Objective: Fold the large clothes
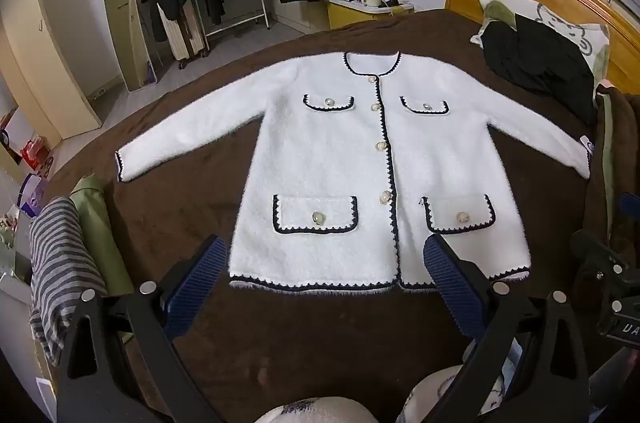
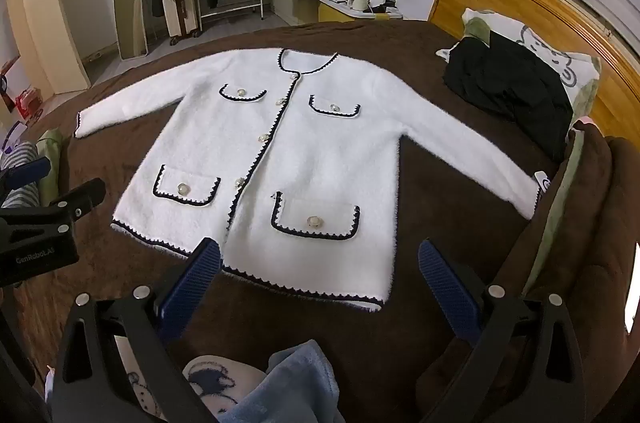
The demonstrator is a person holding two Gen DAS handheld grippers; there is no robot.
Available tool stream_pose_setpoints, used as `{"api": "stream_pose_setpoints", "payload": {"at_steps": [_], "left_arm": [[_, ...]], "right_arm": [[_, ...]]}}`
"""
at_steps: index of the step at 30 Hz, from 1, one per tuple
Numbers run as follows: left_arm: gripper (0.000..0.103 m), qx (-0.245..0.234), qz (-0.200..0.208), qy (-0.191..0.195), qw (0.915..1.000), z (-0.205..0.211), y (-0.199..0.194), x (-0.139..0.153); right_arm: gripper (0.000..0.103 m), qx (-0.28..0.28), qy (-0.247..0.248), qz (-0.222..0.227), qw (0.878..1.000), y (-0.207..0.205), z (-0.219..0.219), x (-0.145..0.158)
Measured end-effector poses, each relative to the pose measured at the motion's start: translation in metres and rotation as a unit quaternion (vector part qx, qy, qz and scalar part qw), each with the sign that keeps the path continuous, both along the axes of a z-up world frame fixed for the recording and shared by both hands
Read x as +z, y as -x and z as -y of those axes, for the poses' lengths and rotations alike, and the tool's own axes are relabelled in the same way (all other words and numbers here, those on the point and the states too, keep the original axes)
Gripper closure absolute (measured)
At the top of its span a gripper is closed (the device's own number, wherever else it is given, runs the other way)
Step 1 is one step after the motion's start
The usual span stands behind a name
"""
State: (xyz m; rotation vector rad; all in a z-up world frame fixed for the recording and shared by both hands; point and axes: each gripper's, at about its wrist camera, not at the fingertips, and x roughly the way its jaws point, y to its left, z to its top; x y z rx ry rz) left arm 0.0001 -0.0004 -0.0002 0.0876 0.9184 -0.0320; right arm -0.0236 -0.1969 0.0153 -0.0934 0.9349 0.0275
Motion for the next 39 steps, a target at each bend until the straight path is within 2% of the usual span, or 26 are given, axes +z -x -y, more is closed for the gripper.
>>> {"api": "stream_pose_setpoints", "payload": {"at_steps": [10, 39], "left_arm": [[0.006, -0.003, 0.0, -0.001, 1.0, 0.0, -0.001, 0.0], [0.006, -0.004, 0.003, -0.003, 1.0, 0.0, 0.004, -0.001]], "right_arm": [[0.006, 0.002, -0.001, 0.002, 1.0, -0.002, -0.015, -0.001], [0.006, 0.0, -0.007, -0.007, 1.0, 0.001, -0.01, -0.002]]}}
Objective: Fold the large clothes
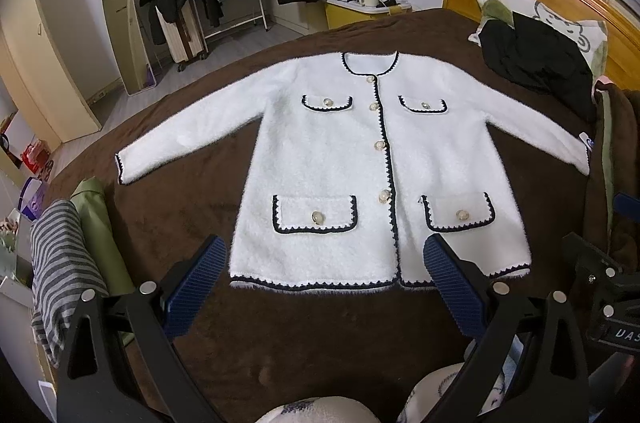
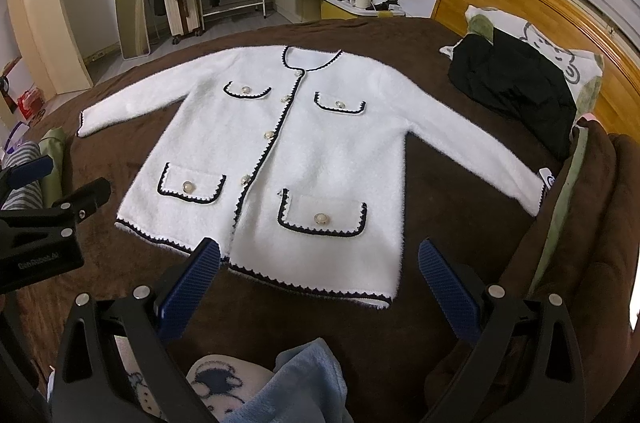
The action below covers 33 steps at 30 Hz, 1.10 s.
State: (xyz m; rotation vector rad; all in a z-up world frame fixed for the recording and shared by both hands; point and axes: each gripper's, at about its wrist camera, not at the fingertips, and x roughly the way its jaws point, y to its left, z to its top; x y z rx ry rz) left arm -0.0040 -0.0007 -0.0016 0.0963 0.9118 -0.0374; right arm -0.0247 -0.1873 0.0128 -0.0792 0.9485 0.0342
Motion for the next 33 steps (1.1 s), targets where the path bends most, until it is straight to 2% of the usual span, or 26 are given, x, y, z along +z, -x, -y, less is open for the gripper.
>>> {"api": "stream_pose_setpoints", "payload": {"at_steps": [33], "left_arm": [[0.006, -0.006, -0.005, -0.004, 1.0, 0.0037, -0.0006, -0.0008]], "right_arm": [[0.006, -0.003, 0.008, -0.008, 1.0, 0.0012, 0.0071, -0.0071]]}}
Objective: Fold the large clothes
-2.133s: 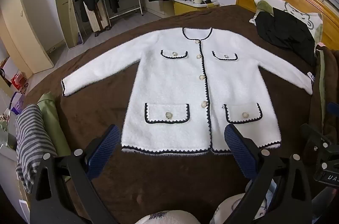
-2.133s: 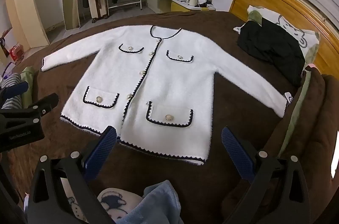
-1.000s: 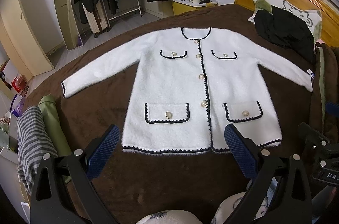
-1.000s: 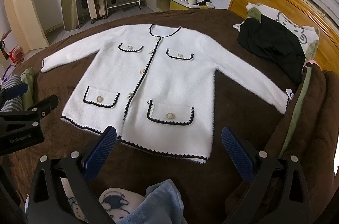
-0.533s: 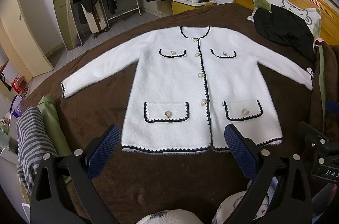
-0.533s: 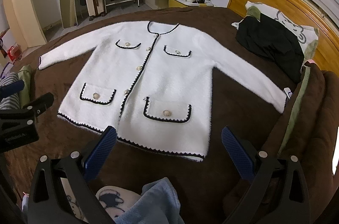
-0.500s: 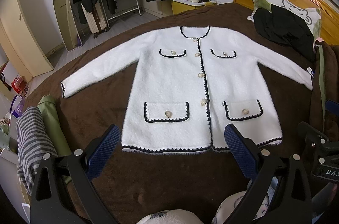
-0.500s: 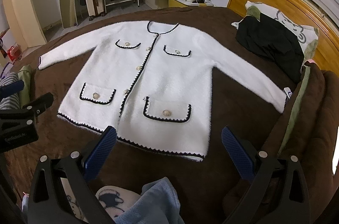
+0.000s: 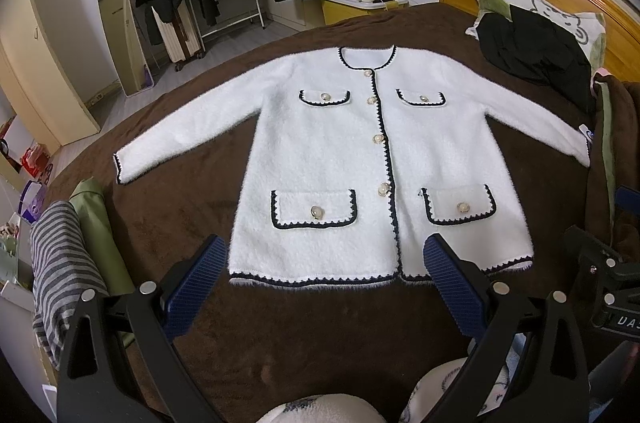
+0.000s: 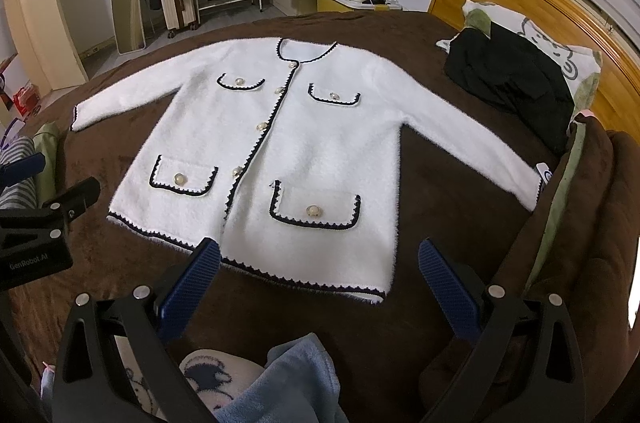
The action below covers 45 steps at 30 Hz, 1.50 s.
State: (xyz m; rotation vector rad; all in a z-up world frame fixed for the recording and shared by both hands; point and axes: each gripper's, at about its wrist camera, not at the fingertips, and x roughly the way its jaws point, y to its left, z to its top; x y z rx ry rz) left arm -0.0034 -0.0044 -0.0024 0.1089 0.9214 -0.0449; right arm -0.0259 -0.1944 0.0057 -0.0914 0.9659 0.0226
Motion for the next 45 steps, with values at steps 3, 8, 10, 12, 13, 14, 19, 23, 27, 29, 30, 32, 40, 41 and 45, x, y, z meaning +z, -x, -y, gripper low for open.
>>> {"api": "stream_pose_setpoints", "payload": {"at_steps": [3, 8, 10, 12, 13, 14, 19, 23, 27, 29, 30, 32, 40, 41, 45], "left_arm": [[0.006, -0.002, 0.0, -0.002, 1.0, 0.0, 0.0, -0.003], [0.006, -0.003, 0.0, -0.002, 1.0, 0.001, 0.001, -0.004], [0.006, -0.006, 0.001, -0.007, 1.0, 0.003, 0.002, -0.005], [0.006, -0.007, 0.0, -0.008, 0.9999, 0.004, 0.002, -0.006], [0.006, -0.007, 0.0, -0.008, 0.9999, 0.005, 0.002, -0.006], [0.006, -0.007, -0.001, -0.008, 0.9999, 0.005, 0.002, -0.007], [0.006, -0.008, -0.003, -0.009, 0.9999, 0.007, 0.001, -0.007], [0.006, -0.011, -0.009, -0.007, 0.9999, 0.009, -0.002, -0.009], [0.006, -0.016, -0.02, -0.009, 0.9996, 0.015, -0.014, -0.014], [0.006, -0.022, -0.02, -0.011, 0.9995, 0.021, -0.023, -0.016], [0.006, -0.026, -0.02, -0.011, 0.9994, 0.026, -0.031, -0.019], [0.006, -0.034, -0.019, -0.002, 0.9992, 0.035, -0.044, -0.023], [0.006, -0.09, -0.025, -0.011, 0.9956, 0.097, -0.121, -0.055], [0.006, -0.1, -0.025, -0.011, 0.9946, 0.107, -0.134, -0.061], [0.006, -0.134, -0.024, 0.0, 0.9907, 0.145, -0.176, -0.077]], "right_arm": [[0.006, -0.001, -0.002, 0.0, 1.0, 0.0, 0.0, 0.0], [0.006, 0.001, -0.002, -0.002, 1.0, -0.001, -0.001, -0.001], [0.006, 0.002, -0.001, -0.003, 1.0, -0.001, -0.002, -0.002], [0.006, 0.004, -0.002, -0.004, 1.0, -0.002, -0.004, -0.004], [0.006, 0.004, -0.002, -0.005, 1.0, -0.002, -0.004, -0.004], [0.006, 0.005, -0.002, -0.005, 1.0, -0.003, -0.005, -0.004], [0.006, 0.006, -0.002, -0.008, 1.0, -0.003, -0.003, -0.006], [0.006, 0.001, -0.001, -0.007, 1.0, -0.004, -0.001, -0.007], [0.006, -0.015, -0.014, -0.01, 1.0, -0.011, 0.01, -0.008], [0.006, -0.031, -0.022, -0.006, 0.999, -0.017, 0.021, -0.009], [0.006, -0.042, -0.029, -0.004, 0.999, -0.021, 0.028, -0.01], [0.006, -0.058, -0.034, -0.003, 0.998, -0.031, 0.04, -0.015], [0.006, -0.132, -0.051, 0.01, 0.99, -0.081, 0.103, -0.042], [0.006, -0.142, -0.054, 0.015, 0.988, -0.085, 0.111, -0.045], [0.006, -0.194, -0.078, 0.034, 0.977, -0.11, 0.15, -0.063]]}}
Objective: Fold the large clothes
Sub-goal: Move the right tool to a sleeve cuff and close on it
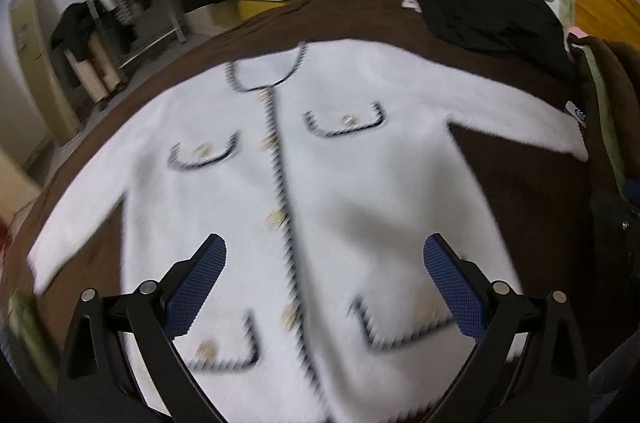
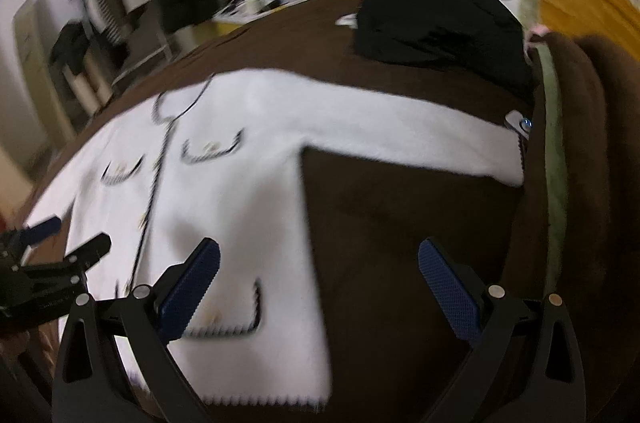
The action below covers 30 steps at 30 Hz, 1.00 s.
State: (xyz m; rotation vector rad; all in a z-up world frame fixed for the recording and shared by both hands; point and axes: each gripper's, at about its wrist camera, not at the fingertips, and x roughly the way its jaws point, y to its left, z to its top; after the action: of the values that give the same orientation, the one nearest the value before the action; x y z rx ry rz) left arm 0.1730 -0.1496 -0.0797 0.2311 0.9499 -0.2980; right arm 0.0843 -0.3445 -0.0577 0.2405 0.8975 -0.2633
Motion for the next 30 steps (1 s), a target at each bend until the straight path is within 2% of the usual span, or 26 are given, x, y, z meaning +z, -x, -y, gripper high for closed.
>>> {"api": "stream_pose_setpoints", "payload": {"at_steps": [5, 8, 13, 15, 18, 22, 24, 27, 29, 30], "left_arm": [[0.006, -0.065, 0.004, -0.006, 0.9979, 0.056, -0.048, -0.027], [0.006, -0.092, 0.002, -0.016, 0.9956, 0.085, -0.074, -0.044], [0.006, -0.113, -0.01, -0.017, 0.9934, 0.121, -0.117, -0.07], [0.006, -0.12, -0.016, -0.021, 0.9925, 0.134, -0.13, -0.078], [0.006, -0.128, -0.017, -0.023, 0.9913, 0.148, -0.142, -0.087], [0.006, -0.131, -0.029, -0.025, 0.9906, 0.16, -0.154, -0.097], [0.006, -0.128, -0.044, -0.018, 0.9907, 0.164, -0.158, -0.101], [0.006, -0.132, -0.074, -0.028, 0.9881, 0.168, -0.161, -0.115], [0.006, -0.133, -0.1, -0.027, 0.9857, 0.168, -0.161, -0.123], [0.006, -0.134, -0.1, -0.032, 0.9853, 0.168, -0.159, -0.125]], "right_arm": [[0.006, -0.063, 0.014, 0.006, 0.998, -0.034, 0.041, -0.033], [0.006, -0.096, 0.005, -0.002, 0.995, -0.053, 0.068, -0.056], [0.006, -0.151, -0.019, -0.015, 0.988, -0.073, 0.111, -0.085], [0.006, -0.179, -0.054, -0.006, 0.982, -0.073, 0.13, -0.094], [0.006, -0.211, -0.072, 0.005, 0.975, -0.075, 0.15, -0.102], [0.006, -0.264, -0.137, 0.021, 0.954, -0.072, 0.186, -0.121], [0.006, -0.287, -0.15, 0.024, 0.946, -0.068, 0.198, -0.126], [0.006, -0.316, -0.157, 0.03, 0.935, -0.063, 0.214, -0.13], [0.006, -0.326, -0.144, 0.027, 0.934, -0.062, 0.22, -0.131], [0.006, -0.333, -0.14, 0.026, 0.932, -0.062, 0.225, -0.131]]}}
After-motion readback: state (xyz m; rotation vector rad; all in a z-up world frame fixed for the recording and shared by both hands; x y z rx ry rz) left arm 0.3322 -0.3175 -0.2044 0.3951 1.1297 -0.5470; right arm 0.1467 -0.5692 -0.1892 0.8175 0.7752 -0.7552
